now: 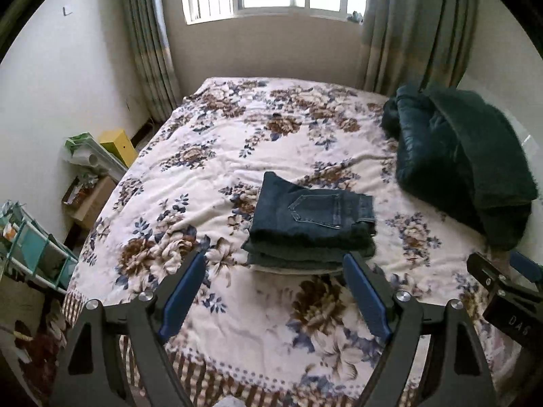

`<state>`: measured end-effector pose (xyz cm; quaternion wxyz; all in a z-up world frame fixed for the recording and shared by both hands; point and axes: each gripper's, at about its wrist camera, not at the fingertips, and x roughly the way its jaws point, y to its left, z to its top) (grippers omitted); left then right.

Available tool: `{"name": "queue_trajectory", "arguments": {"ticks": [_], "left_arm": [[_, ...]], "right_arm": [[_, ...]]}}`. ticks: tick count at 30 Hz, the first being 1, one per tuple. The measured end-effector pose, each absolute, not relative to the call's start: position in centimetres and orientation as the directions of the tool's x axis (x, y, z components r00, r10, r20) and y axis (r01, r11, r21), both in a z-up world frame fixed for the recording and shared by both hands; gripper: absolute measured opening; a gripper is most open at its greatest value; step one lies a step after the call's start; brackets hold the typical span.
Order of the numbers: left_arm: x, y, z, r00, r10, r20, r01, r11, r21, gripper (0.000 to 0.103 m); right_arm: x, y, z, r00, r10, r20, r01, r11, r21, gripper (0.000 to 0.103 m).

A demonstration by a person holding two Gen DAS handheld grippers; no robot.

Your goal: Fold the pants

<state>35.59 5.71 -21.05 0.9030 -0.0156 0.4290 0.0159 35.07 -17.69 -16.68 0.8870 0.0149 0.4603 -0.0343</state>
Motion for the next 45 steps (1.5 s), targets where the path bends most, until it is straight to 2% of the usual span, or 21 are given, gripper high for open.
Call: {"name": "queue_trajectory", "arguments": {"ticks": [13,23,30,31,32,33,45], "left_arm": [[23.1,5.5,-9.5,0.751,-0.002,-0.661,-0.008,1.0,-0.012,0.083],[18.3,6.4,-5.8,0.779,-0.023,-0.627,0.007,1.0,-0.028,0.083],[17.5,6.7,-6.1,0.772,-0.041,-0.635,0.017,0.999,-0.045,0.083],[17.6,6.8,-6.2,0.771,-0.044,-0.635,0.018,0.999,-0.048,0.086],[17.7,6.8,-6.3,0.771,-0.041,-0.636,0.017,0.999,-0.044,0.1],[18.0,6.8,-6.5,0.769,-0.042,-0.638,0.02,0.999,-0.042,0.103],[23.2,6.9,-9.6,0.746,0.019,-0.666,-0.006,1.0,0.021,0.103]], "right_arm": [[20.3,-16.4,-2.1,0.696,0.006,-0.718,-0.004,1.0,0.004,0.097],[12.2,-14.9,6.1,0.772,0.035,-0.635,-0.036,0.999,0.012,0.097],[10.2,-14.0,7.1,0.763,0.045,-0.644,-0.047,0.999,0.014,0.098],[10.3,-13.9,7.0,0.76,0.043,-0.648,-0.045,0.999,0.013,0.1],[10.4,-13.8,6.8,0.756,0.04,-0.653,-0.042,0.999,0.013,0.101],[10.5,-13.8,6.7,0.754,0.038,-0.656,-0.036,0.999,0.016,0.101],[17.6,-14.5,2.2,0.747,-0.033,-0.664,0.056,0.998,0.014,0.101]]}}
